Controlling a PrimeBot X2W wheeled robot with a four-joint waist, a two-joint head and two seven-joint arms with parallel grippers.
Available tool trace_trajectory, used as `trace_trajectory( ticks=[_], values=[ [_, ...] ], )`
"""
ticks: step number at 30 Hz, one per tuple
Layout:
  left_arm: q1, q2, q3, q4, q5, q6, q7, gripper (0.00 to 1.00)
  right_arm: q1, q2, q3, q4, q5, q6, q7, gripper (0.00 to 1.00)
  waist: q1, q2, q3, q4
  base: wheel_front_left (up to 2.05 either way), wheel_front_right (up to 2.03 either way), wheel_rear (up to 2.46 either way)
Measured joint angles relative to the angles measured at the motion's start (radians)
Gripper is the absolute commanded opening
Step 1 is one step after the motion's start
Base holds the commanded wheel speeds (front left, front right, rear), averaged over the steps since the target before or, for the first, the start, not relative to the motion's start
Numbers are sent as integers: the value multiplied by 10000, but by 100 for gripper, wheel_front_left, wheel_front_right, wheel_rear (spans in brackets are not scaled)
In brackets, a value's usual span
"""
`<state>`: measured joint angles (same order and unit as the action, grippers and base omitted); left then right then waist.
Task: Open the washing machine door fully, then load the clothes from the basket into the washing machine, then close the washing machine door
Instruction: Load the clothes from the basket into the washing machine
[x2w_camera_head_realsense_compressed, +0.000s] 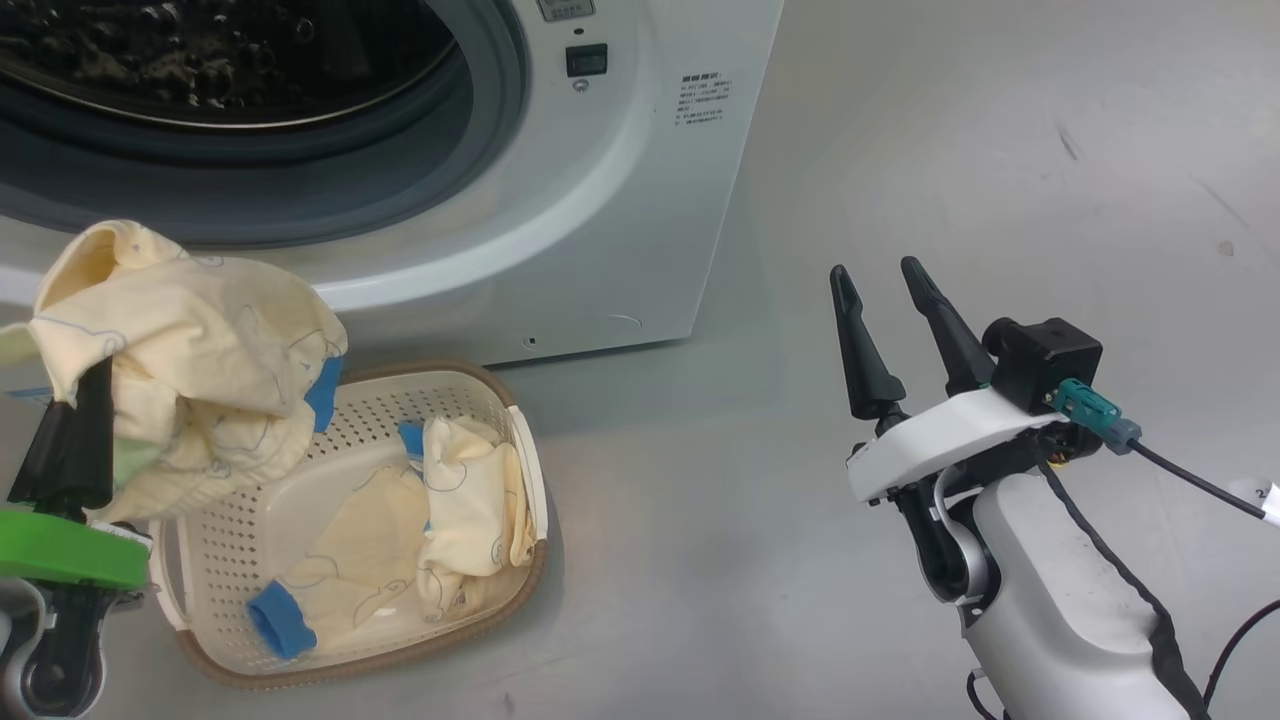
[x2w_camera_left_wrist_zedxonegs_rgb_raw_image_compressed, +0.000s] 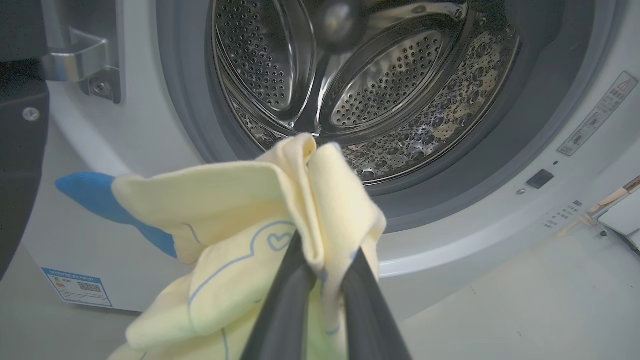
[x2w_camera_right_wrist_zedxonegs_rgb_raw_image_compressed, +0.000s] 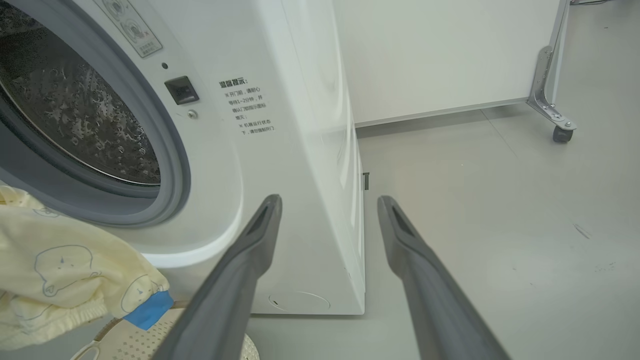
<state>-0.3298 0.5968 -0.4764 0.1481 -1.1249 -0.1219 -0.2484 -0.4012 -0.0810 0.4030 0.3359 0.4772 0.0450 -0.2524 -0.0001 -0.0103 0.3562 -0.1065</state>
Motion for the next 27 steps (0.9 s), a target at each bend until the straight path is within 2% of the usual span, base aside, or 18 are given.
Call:
trace_trajectory(
  ticks=[8,27],
  values=[
    [715,-297,905,-802,642,0,-6,0,335,-56,-244,96,88,173,2,100,0,0,-759,168,0,0,0],
    [1909,-1001,1870,-2512,1789,0,-29,0,571,-159,-619,94,163,428,2,100,0,0,-1519,412,0,0,0]
  ],
)
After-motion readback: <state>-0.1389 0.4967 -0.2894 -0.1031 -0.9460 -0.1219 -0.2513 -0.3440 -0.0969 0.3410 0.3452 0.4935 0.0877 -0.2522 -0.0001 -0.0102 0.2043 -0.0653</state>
